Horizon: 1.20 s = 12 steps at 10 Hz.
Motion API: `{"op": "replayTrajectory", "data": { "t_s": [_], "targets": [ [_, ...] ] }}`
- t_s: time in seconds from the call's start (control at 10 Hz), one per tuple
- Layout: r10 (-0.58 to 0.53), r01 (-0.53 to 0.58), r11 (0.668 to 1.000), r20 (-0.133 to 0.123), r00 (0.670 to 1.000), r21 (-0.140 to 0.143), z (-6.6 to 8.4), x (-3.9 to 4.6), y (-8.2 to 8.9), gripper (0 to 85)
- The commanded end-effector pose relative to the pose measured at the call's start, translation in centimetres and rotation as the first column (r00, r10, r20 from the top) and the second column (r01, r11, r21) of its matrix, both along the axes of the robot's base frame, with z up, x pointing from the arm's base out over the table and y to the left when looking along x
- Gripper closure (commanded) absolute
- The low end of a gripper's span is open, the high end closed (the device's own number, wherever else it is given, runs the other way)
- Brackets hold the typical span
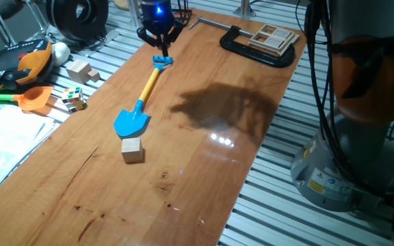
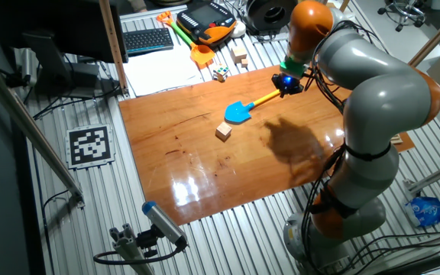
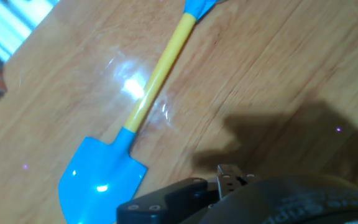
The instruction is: Use a shovel to scoop up an object
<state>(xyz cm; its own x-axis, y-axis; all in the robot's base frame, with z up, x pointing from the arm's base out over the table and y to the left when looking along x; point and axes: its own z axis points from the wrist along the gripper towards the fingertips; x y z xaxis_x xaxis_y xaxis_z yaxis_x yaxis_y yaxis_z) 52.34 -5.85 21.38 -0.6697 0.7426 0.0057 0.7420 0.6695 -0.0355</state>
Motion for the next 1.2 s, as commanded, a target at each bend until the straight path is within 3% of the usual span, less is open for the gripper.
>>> {"op": "replayTrajectory", "data": {
  "t_s": [0.0,0.4,0.7,1.1],
  "targets": [
    [-0.014,0.014,1.000,0.005,1.000,0.001,-0.3,0.31,-0.4,85.0],
    [-0.154,0.155,0.988,0.019,0.988,-0.024,-2.2,1.78,-1.7,85.0],
    [-0.227,0.227,0.974,0.014,0.974,-0.005,-3.6,2.19,-1.4,85.0],
    [-0.287,0.287,0.958,0.044,0.957,0.003,-6.5,3.53,-1.1,85.0]
  ]
}}
